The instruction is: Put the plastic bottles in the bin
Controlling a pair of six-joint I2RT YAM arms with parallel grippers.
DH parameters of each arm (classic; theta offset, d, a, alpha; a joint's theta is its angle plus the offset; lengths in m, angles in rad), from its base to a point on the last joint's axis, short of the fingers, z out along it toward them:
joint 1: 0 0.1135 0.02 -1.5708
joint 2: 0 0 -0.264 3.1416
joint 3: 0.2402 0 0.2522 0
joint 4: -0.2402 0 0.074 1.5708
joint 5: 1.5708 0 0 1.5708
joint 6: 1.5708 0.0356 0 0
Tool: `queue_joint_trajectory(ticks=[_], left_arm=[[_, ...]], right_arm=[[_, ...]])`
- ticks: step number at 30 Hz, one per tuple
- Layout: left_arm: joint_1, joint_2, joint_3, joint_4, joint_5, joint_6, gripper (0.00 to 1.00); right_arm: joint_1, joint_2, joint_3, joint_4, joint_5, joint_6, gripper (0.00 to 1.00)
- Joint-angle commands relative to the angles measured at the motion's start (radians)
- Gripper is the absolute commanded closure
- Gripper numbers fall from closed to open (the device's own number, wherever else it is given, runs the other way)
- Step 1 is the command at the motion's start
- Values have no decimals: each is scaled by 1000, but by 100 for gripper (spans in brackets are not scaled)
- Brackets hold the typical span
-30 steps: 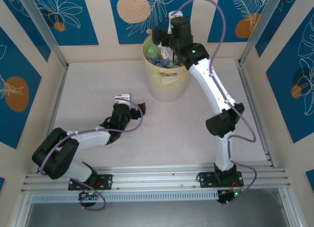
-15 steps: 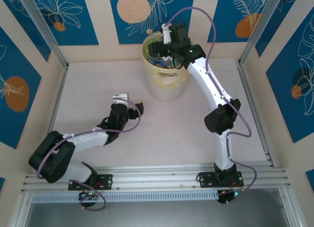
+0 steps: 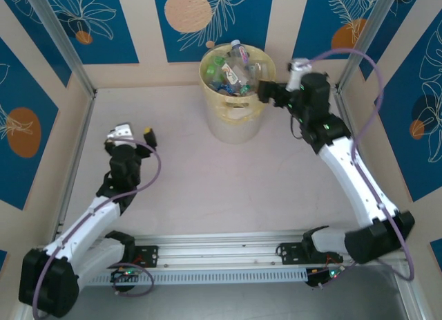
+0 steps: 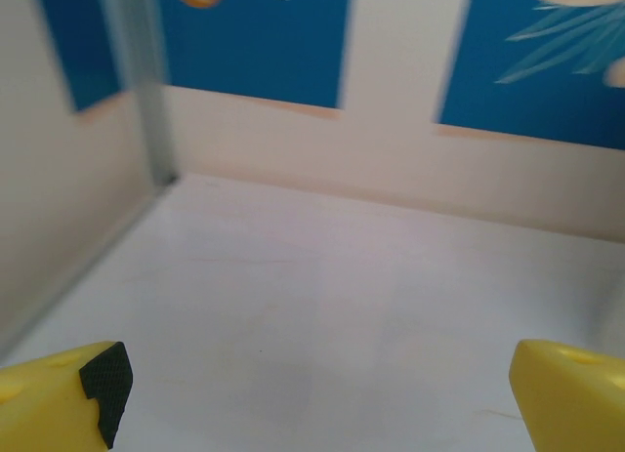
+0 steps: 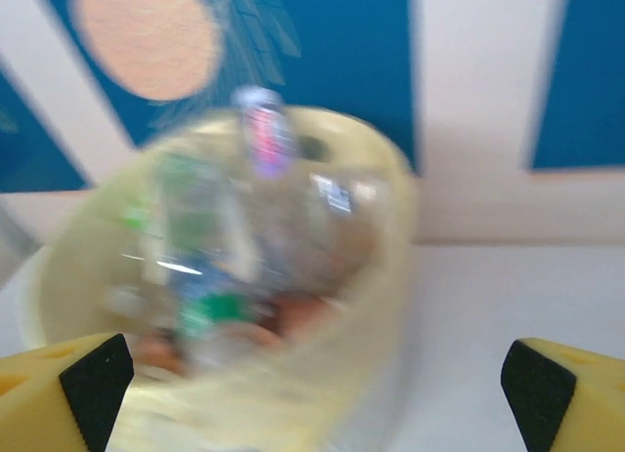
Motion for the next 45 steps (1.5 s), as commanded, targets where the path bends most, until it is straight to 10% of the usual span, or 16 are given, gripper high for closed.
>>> queue_joint_trajectory(ticks=[1,11,22,29,41,45], left_arm=[[84,-23,-82,-42,-126,55,0],[230,283,-111,140,48,63,0],[236,600,-100,509,516,210,0],[168,648,-113,581,253,197,0],[167,646,-116,582,269,201,0],[167,646,-116,582,272,203,0]], right_arm=[[-102,-82,-248,149,97,71,1],[-294,-100,-788,565,28,10,1],[-333,73,-871,793,-64,-31,1],[-339,92,-914,934,-136,-41,1],[-259,300,-1053,1416,-194,-152,1],[-259,295,-905,1134,-22,-84,1]])
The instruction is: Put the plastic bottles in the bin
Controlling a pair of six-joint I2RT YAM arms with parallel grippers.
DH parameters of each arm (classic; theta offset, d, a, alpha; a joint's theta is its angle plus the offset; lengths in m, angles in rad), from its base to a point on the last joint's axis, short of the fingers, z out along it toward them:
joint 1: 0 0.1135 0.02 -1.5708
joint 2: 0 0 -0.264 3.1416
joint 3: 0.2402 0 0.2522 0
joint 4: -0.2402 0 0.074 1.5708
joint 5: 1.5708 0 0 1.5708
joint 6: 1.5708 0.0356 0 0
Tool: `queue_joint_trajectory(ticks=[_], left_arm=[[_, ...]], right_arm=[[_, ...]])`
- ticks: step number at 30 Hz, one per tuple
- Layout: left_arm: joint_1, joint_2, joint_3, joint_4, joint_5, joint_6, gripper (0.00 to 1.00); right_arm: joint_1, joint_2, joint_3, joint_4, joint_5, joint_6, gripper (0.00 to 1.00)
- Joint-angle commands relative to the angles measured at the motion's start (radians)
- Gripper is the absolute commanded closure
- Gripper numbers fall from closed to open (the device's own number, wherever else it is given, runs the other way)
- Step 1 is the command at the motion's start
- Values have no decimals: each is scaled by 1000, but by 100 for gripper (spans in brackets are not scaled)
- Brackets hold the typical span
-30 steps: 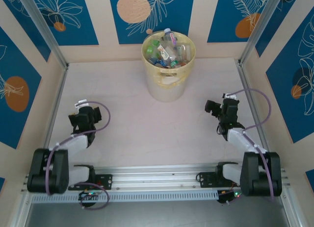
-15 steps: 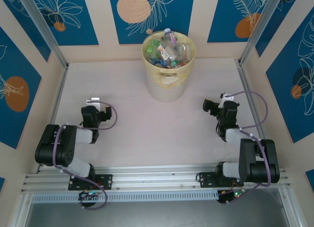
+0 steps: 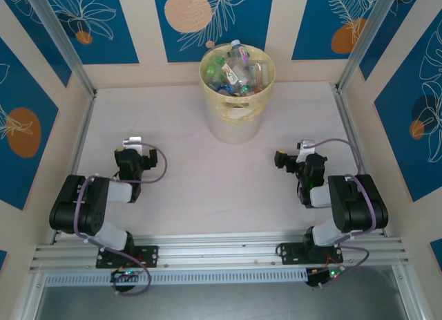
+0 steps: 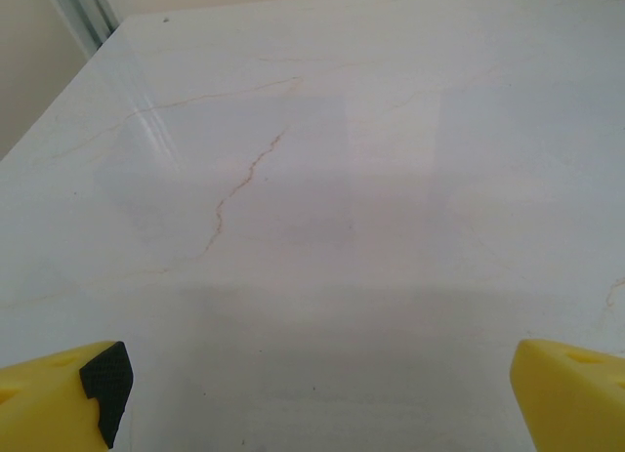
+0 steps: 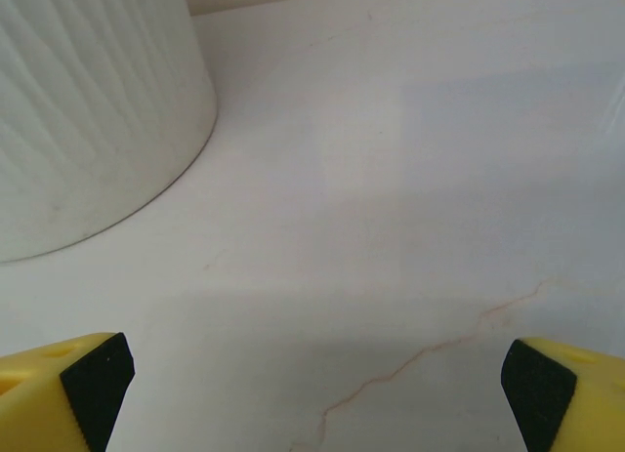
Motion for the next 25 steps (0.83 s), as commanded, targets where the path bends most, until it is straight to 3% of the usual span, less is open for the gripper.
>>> queue_joint_trajectory(ticks=[1,7,11,25], left_arm=[[-5,3,14,42,-6,19,0],[-4,3,12,42,-6,19,0],[-5,3,13,42,-5,19,0],[-2,4,14,39,0,20,0]], right_arm=[[27,15,143,-132,133,-20,1],[7,14,133,-117,71,-15,1],[-47,15,157,-163,-204,-54,1],[-37,14,160,-167,-182,-60,1]])
